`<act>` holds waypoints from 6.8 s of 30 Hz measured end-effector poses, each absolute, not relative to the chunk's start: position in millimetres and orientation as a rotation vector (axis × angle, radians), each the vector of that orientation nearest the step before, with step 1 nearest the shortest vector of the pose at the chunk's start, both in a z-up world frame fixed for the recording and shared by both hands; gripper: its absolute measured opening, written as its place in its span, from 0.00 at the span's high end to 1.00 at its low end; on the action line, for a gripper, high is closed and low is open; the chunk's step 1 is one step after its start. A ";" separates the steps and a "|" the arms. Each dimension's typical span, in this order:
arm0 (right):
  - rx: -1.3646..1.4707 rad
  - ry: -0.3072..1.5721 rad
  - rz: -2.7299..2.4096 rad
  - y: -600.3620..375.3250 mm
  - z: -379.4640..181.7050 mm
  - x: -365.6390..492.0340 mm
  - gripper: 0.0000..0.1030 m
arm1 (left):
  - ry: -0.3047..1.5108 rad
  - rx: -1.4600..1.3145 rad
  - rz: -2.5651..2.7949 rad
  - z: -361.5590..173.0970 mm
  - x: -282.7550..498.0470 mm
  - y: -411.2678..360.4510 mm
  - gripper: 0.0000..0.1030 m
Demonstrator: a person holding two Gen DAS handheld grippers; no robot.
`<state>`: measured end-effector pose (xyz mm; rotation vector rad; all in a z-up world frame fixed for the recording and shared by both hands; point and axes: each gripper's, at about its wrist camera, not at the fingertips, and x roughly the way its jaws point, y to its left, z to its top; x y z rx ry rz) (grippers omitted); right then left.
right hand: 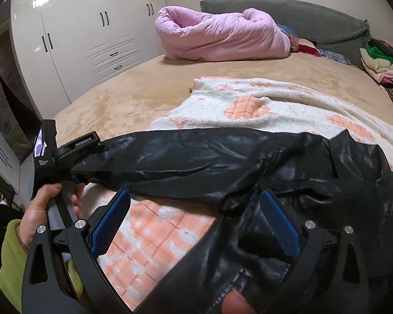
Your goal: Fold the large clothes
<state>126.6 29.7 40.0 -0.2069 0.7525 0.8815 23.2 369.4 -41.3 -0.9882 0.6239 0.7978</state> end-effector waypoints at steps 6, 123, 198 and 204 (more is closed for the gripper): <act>-0.178 0.753 0.849 6.5 37.8 128.7 0.04 | 0.610 -0.984 0.786 -41.7 23.5 371.8 0.51; 0.474 0.878 0.676 -227.2 21.4 197.9 0.94 | 0.723 0.103 -0.334 -13.2 145.9 -5.8 0.29; -0.221 0.821 0.378 -219.5 -19.6 280.0 0.64 | 0.896 -0.196 -0.088 -47.0 208.6 99.3 0.67; -0.158 0.931 0.370 -230.1 -49.2 292.8 0.69 | 0.898 -0.188 -0.088 -48.7 209.0 97.6 0.67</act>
